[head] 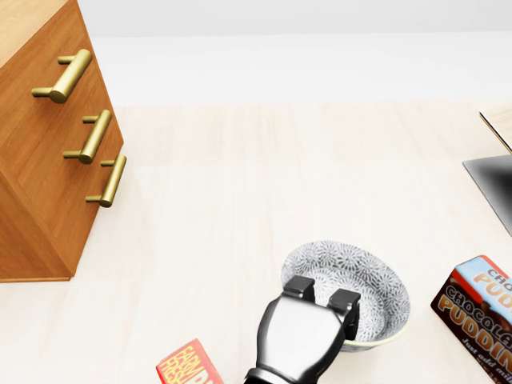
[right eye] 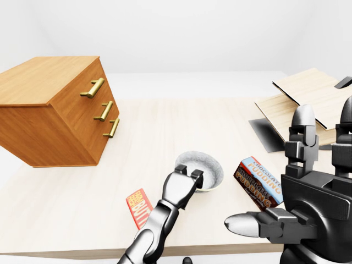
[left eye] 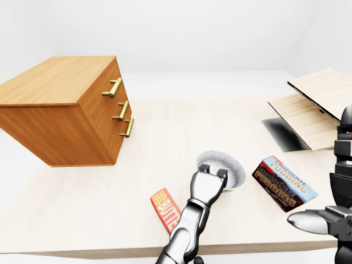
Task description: Close the top drawer of the cabinet and put the bowl on top of it.
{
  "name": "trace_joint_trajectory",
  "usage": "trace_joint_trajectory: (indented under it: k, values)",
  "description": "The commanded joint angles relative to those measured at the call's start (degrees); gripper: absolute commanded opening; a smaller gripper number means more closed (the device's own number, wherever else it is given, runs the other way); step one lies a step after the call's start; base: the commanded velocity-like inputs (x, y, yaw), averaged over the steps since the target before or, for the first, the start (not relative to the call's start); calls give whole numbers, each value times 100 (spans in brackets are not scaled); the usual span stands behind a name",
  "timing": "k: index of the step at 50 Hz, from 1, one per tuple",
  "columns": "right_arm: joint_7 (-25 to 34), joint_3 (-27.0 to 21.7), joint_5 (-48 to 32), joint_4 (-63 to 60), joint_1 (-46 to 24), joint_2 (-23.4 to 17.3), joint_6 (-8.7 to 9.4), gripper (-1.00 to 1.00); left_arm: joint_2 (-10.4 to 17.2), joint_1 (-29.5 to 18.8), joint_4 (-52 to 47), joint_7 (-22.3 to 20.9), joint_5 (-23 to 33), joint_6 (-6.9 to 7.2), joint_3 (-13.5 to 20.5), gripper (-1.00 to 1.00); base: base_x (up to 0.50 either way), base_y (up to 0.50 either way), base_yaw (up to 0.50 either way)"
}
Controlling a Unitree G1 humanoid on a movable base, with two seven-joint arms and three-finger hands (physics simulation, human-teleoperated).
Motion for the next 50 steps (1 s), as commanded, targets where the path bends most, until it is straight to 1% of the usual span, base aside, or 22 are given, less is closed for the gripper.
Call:
trace_joint_trajectory:
  k: [1,9,14,15,18,19,25,28,33,38,45,48,49,50]
  values:
    - [-48,31,41,0,40,-36,0,100,0,40,41,147,36,0,-42,-100,0,0,0]
    - [-29,68,8,0,63,-20,0,100,23,68,-91,92,35,0,-69,-100,0,0,0]
    - [-13,84,-16,0,60,-5,0,100,27,51,-329,35,-48,0,-20,-100,0,0,0]
    - [-10,95,-30,0,62,-1,0,100,45,61,-487,-82,-30,0,-37,-100,0,0,0]
    - [-2,110,-48,0,59,8,0,100,69,19,-676,-203,-39,0,-1,-100,0,0,0]
    - [8,128,-58,0,74,13,0,100,75,-10,-837,-311,-52,0,35,-100,0,0,0]
    - [12,176,-98,0,84,22,0,100,83,-112,-1168,-593,-18,0,149,-100,0,0,0]
    - [25,172,-121,0,62,40,0,100,73,-181,-1386,-839,-11,0,224,-100,0,0,0]
    - [36,159,-121,0,47,48,0,100,64,-256,-1566,-993,17,0,315,-100,0,0,0]
    - [36,177,-122,0,71,41,0,100,51,-276,-1693,-1092,76,0,330,-100,0,0,0]
    - [112,193,-216,0,43,116,0,100,13,-433,-2047,-1447,144,0,465,-100,0,0,0]
    - [121,189,-221,0,39,124,0,100,6,-431,-2049,-1451,151,0,473,-100,0,0,0]
    - [120,195,-232,0,33,125,0,100,-17,-533,-2253,-1644,174,0,546,-100,0,0,0]
    - [120,198,-233,0,34,125,0,100,-16,-556,-2287,-1684,191,0,570,-100,0,0,0]
